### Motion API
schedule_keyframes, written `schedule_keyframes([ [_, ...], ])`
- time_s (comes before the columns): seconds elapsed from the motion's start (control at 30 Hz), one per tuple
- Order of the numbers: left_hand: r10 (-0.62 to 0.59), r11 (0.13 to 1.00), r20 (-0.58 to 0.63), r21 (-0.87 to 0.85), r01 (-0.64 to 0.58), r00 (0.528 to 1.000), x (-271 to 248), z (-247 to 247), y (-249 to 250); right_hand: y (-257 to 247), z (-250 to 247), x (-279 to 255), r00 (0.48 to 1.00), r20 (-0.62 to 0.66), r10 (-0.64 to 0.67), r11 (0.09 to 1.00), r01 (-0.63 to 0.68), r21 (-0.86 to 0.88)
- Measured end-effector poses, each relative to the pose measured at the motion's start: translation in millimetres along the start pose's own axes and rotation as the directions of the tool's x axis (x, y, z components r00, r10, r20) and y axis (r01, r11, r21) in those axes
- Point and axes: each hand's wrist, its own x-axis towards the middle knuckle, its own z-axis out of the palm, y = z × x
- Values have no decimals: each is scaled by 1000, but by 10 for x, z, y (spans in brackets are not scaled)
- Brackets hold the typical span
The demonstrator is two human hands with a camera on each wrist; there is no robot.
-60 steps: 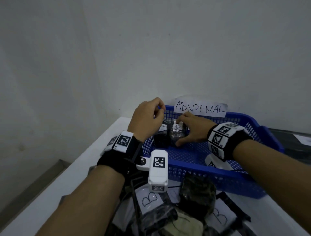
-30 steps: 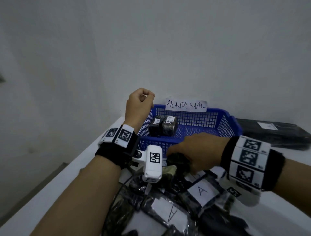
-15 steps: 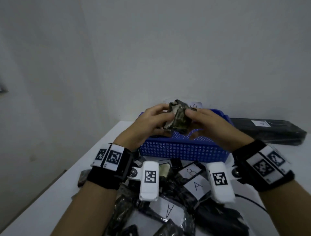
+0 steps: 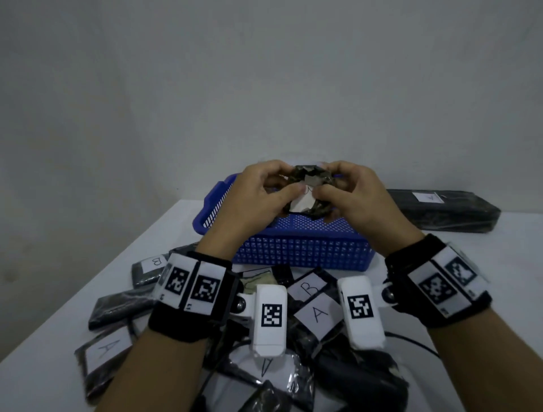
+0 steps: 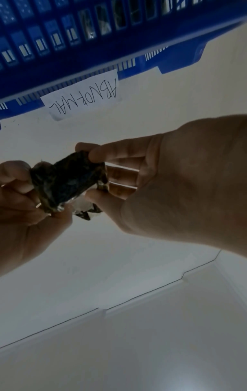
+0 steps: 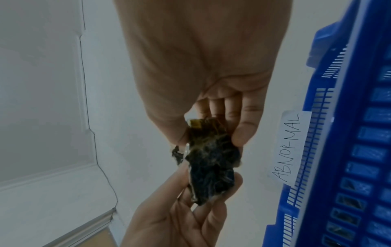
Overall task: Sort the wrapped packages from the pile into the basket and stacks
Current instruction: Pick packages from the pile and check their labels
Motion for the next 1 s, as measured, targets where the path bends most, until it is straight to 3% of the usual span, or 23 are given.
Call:
schedule_keyframes([
  [0.13, 0, 1000, 37, -20, 1, 999, 19, -22, 7, -30, 0, -17, 1000, -10, -30, 999, 29, -30],
  [0.27, -94, 991, 85, -87, 101, 992, -8, -79, 48, -54, -46, -33, 999, 27, -47, 997, 48, -67],
  [0.33, -159, 968, 116, -175, 178, 980, -23, -94, 87, -53, -91, -57, 995, 38, -93, 988, 97, -124],
  [0.43, -171, 961, 97, -205, 187, 981, -1, -101, 91, -81, -148, -93, 979, 129, -157, 963, 181, -199],
  [0.57, -105, 963, 48, -243, 113, 993, 18, -84, 63, -169, -171, -129, 970, 243, 8, 998, 7, -62],
  [0.63, -58, 963, 33, -261, 65, 998, 14, -77, 63, -188, -156, -127, 973, 217, 75, 997, -75, -8],
  [0.73, 19, 979, 35, -205, -12, 999, -4, -55, 86, -160, -108, -95, 986, 146, 81, 997, -81, -6],
  [0.9, 124, 991, 65, -67, -119, 990, -28, -2, 113, -56, -1, -82, 999, -19, -48, 995, 46, -83],
  [1.0, 32, 987, 50, -159, -24, 998, -23, 10, 108, -12, -18, -64, 994, -24, -110, 990, 107, -92],
])
